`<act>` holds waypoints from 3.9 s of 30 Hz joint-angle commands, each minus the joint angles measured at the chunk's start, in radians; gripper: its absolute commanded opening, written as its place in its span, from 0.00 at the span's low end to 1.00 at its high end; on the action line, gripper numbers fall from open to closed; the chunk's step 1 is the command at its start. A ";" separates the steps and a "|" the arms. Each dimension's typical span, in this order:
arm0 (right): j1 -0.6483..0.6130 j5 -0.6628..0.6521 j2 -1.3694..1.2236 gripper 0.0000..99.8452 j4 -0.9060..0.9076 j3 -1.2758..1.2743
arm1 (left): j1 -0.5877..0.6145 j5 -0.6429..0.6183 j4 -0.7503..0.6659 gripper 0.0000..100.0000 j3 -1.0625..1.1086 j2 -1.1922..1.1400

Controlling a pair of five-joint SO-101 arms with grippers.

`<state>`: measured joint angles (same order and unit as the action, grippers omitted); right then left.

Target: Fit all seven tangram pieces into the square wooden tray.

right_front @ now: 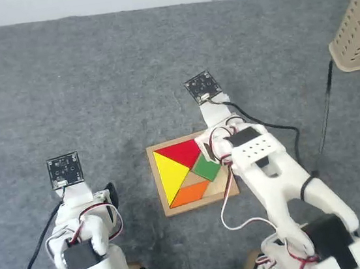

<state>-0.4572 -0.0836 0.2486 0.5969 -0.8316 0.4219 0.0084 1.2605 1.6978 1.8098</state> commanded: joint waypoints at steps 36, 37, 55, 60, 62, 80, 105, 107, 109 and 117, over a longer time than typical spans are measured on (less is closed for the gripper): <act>0.013 0.005 -0.093 0.10 -0.401 -0.092 | -0.003 0.005 0.005 0.22 -0.013 0.014; 0.013 0.005 -0.093 0.10 -0.401 -0.092 | -0.003 0.005 0.005 0.22 -0.013 0.014; 0.007 0.005 0.007 0.10 -0.239 -0.072 | -0.003 0.005 0.005 0.22 -0.013 0.014; 0.005 0.005 0.051 0.10 -0.134 -0.072 | -0.003 0.005 0.005 0.22 -0.013 0.014; -0.025 0.005 0.091 0.06 -0.038 -0.066 | -0.003 0.005 0.005 0.22 -0.013 0.014; -0.154 -0.089 -0.136 0.01 0.077 0.068 | -0.003 0.005 0.005 0.22 -0.013 0.014; 0.007 -0.091 0.242 0.01 0.380 0.089 | -0.003 0.005 0.005 0.22 -0.013 0.014; 0.064 -0.089 0.239 0.01 0.452 0.089 | -0.003 0.005 0.005 0.22 -0.013 0.014; 0.124 -0.084 0.229 0.01 0.526 0.089 | -0.003 0.005 0.005 0.22 -0.013 0.014; 0.194 -0.032 0.074 0.17 0.469 0.094 | -0.003 0.005 0.005 0.22 -0.013 0.014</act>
<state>-0.2532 -0.1542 0.4051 1.1170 -0.7841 0.4219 0.0084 1.2605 1.6978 1.8098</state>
